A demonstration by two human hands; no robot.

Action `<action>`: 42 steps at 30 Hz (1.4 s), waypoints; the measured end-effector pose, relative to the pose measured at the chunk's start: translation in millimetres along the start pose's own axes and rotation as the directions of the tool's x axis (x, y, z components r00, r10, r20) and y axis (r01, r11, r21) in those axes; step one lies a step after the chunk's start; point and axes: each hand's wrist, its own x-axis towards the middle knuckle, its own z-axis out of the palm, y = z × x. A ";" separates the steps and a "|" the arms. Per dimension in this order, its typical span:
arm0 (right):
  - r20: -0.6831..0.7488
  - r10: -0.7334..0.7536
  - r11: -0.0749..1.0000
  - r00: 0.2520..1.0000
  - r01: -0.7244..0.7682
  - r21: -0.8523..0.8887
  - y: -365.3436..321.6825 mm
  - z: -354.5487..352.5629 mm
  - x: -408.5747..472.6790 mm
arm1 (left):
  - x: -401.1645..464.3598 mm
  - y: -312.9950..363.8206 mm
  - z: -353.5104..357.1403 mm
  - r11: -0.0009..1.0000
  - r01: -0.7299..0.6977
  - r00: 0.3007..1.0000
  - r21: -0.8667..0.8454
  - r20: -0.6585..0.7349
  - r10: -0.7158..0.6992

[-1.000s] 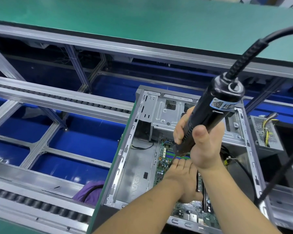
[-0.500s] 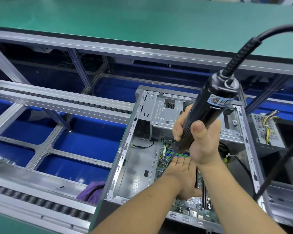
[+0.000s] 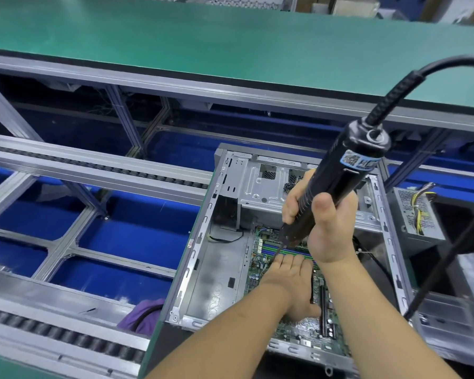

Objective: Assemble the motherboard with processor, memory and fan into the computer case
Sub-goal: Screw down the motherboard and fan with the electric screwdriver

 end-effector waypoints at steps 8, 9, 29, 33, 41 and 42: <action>-0.112 -0.067 0.998 0.991 0.066 -0.011 -10.2 -5.2 -14.7 | -1.1 3.2 1.8 1.000 -0.020 0.997 0.022 -0.073 0.022; -0.134 -0.076 0.997 0.988 0.075 -0.006 -11.0 -5.9 -18.7 | -1.5 3.5 2.5 0.999 -0.026 0.996 0.031 -0.086 0.028; -0.433 -0.232 0.960 0.871 0.133 -0.247 -58.5 -51.4 -35.6 | -10.8 -19.8 -3.0 0.994 -0.090 0.972 0.061 -0.212 0.101; -0.437 -0.167 0.973 0.884 0.077 -0.217 -54.7 -59.3 -46.6 | -9.8 -25.4 -5.8 0.994 -0.091 0.981 -0.062 -0.180 0.079; -0.389 -0.042 0.999 0.920 0.041 -0.011 -52.1 -68.0 -49.6 | -11.3 -26.7 11.3 0.994 -0.102 0.946 0.032 -0.307 0.107; -0.389 -0.037 0.999 0.921 0.038 -0.005 -51.9 -68.1 -49.5 | -9.4 -23.7 12.2 0.990 -0.120 0.939 0.077 -0.315 0.138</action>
